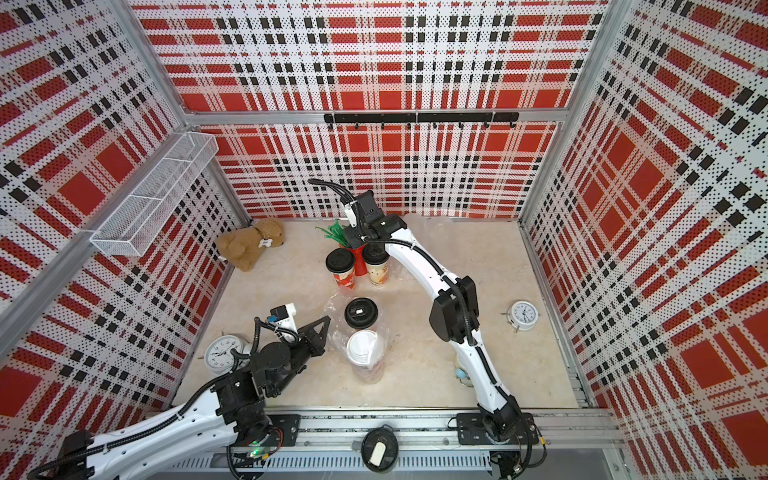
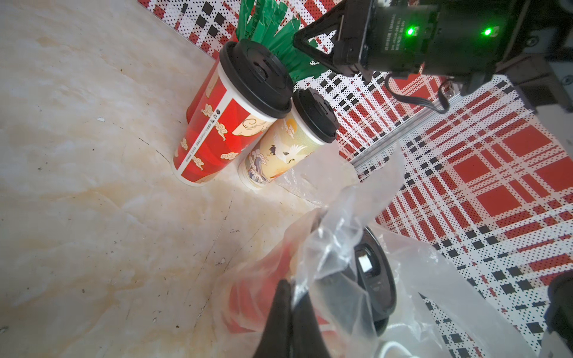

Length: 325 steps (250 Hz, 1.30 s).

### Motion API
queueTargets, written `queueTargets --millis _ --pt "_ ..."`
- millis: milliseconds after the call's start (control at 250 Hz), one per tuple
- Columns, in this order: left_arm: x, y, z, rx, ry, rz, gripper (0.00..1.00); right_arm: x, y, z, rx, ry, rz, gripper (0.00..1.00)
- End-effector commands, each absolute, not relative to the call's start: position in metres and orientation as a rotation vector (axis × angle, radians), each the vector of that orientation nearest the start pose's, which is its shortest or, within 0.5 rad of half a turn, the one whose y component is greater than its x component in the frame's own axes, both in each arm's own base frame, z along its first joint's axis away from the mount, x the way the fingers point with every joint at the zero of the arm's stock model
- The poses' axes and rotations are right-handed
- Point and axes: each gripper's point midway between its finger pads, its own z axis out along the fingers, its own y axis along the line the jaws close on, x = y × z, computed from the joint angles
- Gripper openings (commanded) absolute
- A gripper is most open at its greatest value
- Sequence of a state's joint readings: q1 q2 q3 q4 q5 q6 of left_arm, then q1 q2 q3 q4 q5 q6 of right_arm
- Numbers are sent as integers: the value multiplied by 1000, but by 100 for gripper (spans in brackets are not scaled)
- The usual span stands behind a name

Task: Pack milk tea into plastic carrier bags
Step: Pick up the straw from the container, then place the straw in the plastic carrier bag.

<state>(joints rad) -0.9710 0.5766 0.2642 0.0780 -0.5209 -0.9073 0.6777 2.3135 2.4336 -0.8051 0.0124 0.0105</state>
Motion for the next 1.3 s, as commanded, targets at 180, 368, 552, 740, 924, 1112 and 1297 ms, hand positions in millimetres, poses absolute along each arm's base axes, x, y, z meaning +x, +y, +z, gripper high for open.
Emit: queueTargets --millis 180,368,552,740,924,1112,1297 --pt "221 -169 195 -300 1808 -861 0 433 370 354 -806 1990 379 0" --pt "222 -168 209 -286 1771 -862 0 390 351 393 -854 1967 393 0" --pt "223 -173 213 -261 1771 -866 0 342 339 428 -907 1924 441 0" --pt "222 -176 214 -249 1775 -868 0 286 327 455 -966 1882 465 0" --pt "222 -174 217 -250 1764 -869 0 231 318 474 -1025 1846 540 0" --pt "221 -172 228 -245 1732 -872 0 194 307 472 -1067 1880 589 0" --pt "220 -173 228 -240 1734 -873 0 175 302 457 -1106 1943 639 0"
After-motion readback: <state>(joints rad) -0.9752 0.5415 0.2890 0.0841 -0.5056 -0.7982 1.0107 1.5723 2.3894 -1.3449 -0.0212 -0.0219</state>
